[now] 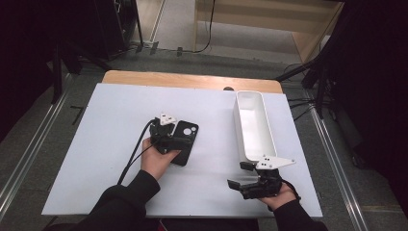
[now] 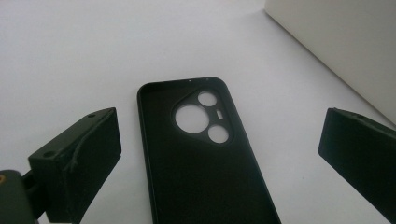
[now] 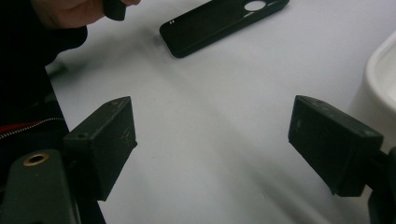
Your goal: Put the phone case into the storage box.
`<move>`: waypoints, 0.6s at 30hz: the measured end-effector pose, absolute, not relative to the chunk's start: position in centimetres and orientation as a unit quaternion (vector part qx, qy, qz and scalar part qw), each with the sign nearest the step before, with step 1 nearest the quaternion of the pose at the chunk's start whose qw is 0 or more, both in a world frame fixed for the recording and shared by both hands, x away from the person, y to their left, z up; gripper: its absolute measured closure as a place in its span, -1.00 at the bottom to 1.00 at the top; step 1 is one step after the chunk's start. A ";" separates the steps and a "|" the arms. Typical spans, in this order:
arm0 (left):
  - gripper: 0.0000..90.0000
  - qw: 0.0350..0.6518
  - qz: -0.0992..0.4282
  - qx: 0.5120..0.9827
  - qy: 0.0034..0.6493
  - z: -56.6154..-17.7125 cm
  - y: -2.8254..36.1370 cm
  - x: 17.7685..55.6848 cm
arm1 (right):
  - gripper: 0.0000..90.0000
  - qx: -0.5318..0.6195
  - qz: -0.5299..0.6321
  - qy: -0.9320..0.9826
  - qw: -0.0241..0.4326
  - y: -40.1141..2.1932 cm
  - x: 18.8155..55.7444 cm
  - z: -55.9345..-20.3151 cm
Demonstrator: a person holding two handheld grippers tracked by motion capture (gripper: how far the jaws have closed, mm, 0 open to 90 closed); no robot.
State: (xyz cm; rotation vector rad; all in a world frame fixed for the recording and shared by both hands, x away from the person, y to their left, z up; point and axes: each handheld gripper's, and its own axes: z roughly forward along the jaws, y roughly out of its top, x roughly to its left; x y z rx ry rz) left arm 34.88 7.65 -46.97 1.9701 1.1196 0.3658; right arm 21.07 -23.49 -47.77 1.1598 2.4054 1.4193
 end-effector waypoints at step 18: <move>-1.00 0.399 0.151 0.786 0.448 -48.2 7.4 34.7 | -0.70 0.382 0.470 0.794 0.058 -23.5 21.1 -47.8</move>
